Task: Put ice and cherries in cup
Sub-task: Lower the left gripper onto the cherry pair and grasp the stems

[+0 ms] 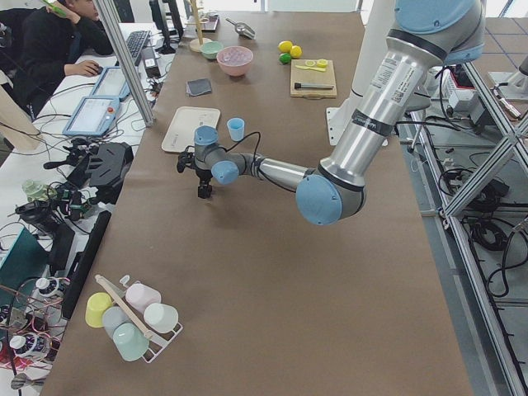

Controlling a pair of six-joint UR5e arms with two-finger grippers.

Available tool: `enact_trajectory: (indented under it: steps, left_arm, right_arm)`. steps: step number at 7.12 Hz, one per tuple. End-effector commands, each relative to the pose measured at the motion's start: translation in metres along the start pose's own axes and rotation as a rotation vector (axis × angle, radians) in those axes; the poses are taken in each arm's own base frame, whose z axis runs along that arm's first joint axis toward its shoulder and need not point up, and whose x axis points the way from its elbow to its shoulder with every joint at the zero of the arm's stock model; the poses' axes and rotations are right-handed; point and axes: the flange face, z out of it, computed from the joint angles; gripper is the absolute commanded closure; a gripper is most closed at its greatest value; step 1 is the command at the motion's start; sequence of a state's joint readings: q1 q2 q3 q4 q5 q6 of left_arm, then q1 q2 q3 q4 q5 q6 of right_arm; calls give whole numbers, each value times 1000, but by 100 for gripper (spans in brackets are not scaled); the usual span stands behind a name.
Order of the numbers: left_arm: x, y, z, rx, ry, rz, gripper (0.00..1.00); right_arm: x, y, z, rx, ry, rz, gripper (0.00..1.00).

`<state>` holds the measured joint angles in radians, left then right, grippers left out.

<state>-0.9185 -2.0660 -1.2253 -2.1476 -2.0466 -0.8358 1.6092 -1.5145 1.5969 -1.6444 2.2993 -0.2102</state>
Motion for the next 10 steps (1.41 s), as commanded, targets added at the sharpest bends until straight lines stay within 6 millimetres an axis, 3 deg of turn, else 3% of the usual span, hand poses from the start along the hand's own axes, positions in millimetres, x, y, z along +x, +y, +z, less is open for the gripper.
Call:
enact_trajectory:
  steps: [1, 2, 3, 5, 6, 7, 8, 9, 10]
  left_arm:
    - [-8, 7, 5, -1, 1, 2, 20]
    - [-7, 10, 8, -6, 0, 5, 39]
    - [2, 7, 4, -1, 9, 12, 66]
    - [7, -2, -9, 13, 27, 14, 70]
    - [15, -19, -34, 26, 56, 8, 71]
    - [45, -40, -65, 12, 80, -15, 71]
    - [88, -56, -98, 9, 74, -39, 70]
    - [120, -53, -123, 21, 100, -82, 70]
    - [158, -37, -139, 26, 149, -155, 70]
  right_arm:
    - [0, -2, -1, 1, 2, -1, 1]
    - [0, -2, -1, 1, 2, -1, 1]
    - [0, -2, -1, 1, 2, -1, 1]
    - [-1, -2, -1, 3, -1, -2, 1]
    - [-3, -3, -3, 5, -1, -4, 1]
    - [-5, -3, -4, 9, -12, -5, 1]
    - [-7, -5, -6, 13, -19, -8, 1]
    - [-8, -6, -7, 15, -20, -8, 1]
    - [-9, -11, -10, 18, -20, -11, 1]
